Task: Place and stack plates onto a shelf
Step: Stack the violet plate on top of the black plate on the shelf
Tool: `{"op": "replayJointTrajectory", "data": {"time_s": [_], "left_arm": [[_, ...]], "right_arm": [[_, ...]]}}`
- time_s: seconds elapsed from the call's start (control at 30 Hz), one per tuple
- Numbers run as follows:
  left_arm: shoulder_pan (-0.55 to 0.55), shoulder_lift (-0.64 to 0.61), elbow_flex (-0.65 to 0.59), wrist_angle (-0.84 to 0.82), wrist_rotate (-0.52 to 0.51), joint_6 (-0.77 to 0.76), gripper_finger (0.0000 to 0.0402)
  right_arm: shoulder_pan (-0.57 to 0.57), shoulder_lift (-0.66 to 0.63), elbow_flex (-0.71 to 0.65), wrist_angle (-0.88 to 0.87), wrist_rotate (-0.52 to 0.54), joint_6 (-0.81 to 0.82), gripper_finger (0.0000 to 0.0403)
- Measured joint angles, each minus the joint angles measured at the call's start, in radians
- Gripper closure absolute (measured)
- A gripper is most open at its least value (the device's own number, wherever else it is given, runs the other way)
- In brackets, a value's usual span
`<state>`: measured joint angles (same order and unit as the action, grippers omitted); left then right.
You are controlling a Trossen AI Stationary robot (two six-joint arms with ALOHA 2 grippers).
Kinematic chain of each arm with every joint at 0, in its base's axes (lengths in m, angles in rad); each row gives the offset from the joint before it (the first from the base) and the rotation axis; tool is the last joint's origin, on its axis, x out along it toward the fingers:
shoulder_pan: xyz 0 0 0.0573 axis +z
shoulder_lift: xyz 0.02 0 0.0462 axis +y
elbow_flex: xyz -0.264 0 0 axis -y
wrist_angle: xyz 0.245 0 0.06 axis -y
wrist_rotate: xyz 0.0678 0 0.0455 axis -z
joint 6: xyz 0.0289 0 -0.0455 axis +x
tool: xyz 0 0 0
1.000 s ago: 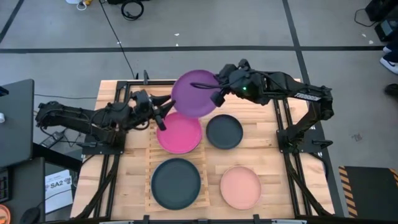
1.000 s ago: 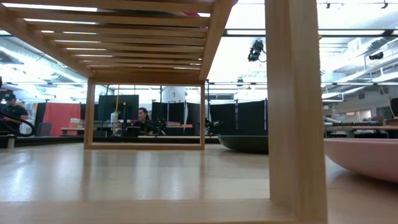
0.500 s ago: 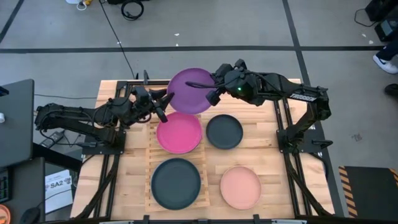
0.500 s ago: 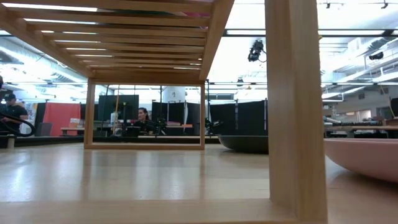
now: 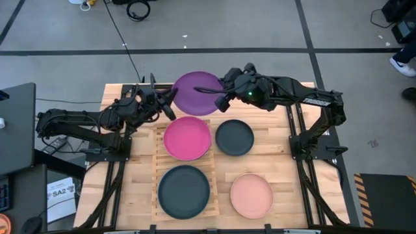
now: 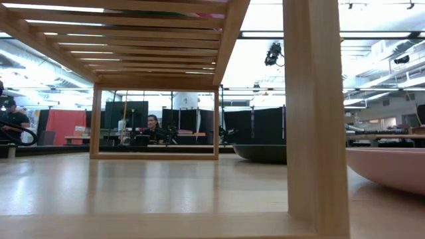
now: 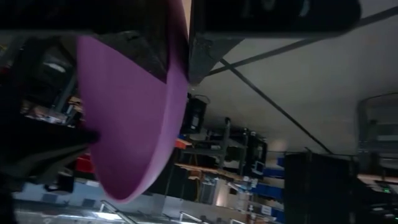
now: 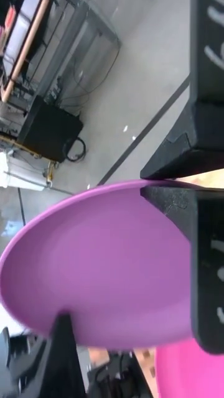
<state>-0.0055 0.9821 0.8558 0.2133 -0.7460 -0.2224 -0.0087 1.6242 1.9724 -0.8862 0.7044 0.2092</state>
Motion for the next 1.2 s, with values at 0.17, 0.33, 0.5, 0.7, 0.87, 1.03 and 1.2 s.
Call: {"op": "replayJointTrajectory", "data": {"time_s": [0.17, 0.33, 0.5, 0.7, 0.87, 1.03, 1.2], "left_arm": [[0.0, 0.0, 0.0, -0.002, -0.036, 0.003, 0.0367], [-0.001, 0.0, 0.0, 0.001, -0.047, 0.003, 0.0367], [-0.002, 0.0, 0.0, 0.002, -0.056, 0.002, 0.0367], [-0.003, 0.0, 0.0, 0.004, -0.047, 0.001, 0.0367], [-0.003, 0.0, 0.0, 0.001, -0.053, 0.001, 0.0372], [-0.004, 0.0, 0.001, 0.004, -0.049, -0.001, 0.0385], [-0.003, 0.001, 0.001, -0.006, -0.064, 0.001, 0.0384]], "right_arm": [[0.0, -0.002, 0.0, 0.017, -0.066, -0.002, 0.0357], [-0.001, -0.003, 0.0, 0.027, -0.107, -0.003, 0.0353], [-0.001, -0.001, 0.0, 0.034, -0.145, -0.003, 0.0332], [-0.001, 0.001, 0.0, 0.035, -0.257, -0.004, 0.0274], [0.0, 0.001, 0.008, 0.027, -0.317, -0.063, 0.0235], [0.005, -0.015, 0.031, 0.015, -0.365, -0.132, 0.0225], [0.009, -0.053, 0.044, 0.016, -0.373, -0.134, 0.0225]]}}
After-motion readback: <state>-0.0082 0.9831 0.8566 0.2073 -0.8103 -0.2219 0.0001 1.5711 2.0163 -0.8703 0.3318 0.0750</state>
